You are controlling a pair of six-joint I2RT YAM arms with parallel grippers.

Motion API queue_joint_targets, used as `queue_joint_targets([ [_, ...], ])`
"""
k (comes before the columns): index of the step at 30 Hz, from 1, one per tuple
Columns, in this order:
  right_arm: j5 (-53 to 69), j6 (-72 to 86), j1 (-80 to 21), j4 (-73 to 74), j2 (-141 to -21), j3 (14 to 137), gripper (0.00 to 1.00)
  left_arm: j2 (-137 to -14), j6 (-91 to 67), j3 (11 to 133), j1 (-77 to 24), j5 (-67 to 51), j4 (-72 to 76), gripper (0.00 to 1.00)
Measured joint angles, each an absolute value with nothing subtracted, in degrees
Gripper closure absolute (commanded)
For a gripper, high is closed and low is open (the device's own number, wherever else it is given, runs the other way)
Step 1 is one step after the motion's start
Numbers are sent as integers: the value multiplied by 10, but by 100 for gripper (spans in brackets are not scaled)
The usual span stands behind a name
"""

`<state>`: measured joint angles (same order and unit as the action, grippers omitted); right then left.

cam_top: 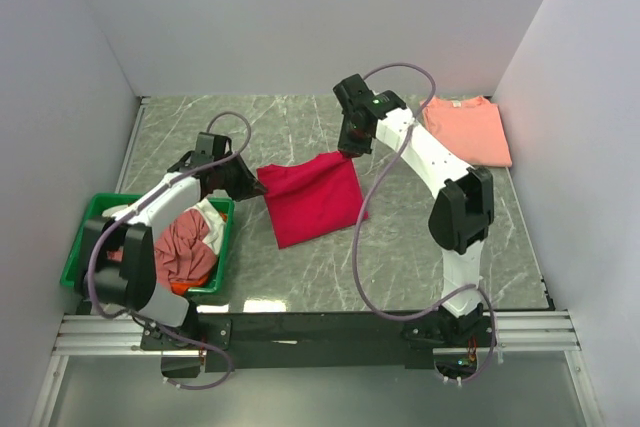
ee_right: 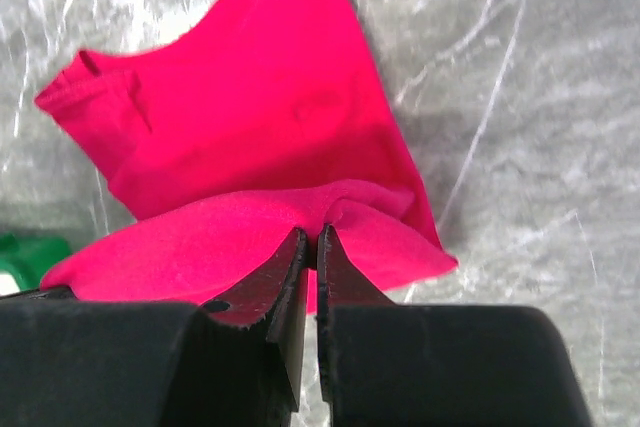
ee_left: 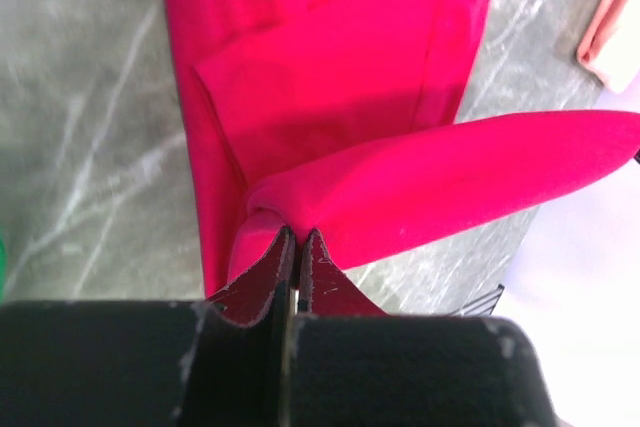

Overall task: Fold and stack the t-shirts
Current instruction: Fold the tshirt

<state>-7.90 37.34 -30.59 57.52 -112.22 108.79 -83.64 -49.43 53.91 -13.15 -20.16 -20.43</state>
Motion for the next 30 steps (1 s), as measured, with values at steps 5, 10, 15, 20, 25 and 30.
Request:
queue_joint_targets([
  [5,-71,366,-296,579,-1166,1131,100,-879,-491,559,-114,-208,-188,99],
  [10,-62,361,-289,578,-1197,1164,100,-914,-488,579,-104,-215,-176,99],
  [15,-56,358,-282,578,-1216,1171,100,-946,-487,593,-102,-219,-169,99],
  [20,-47,350,-276,577,-1235,1171,100,-965,-488,597,-99,-218,-168,99],
  [25,-40,345,-274,574,-1239,1171,100,-977,-489,602,-96,-218,-163,99],
  [30,-34,338,-270,571,-1257,1184,100,-996,-490,609,-95,-218,-159,99],
])
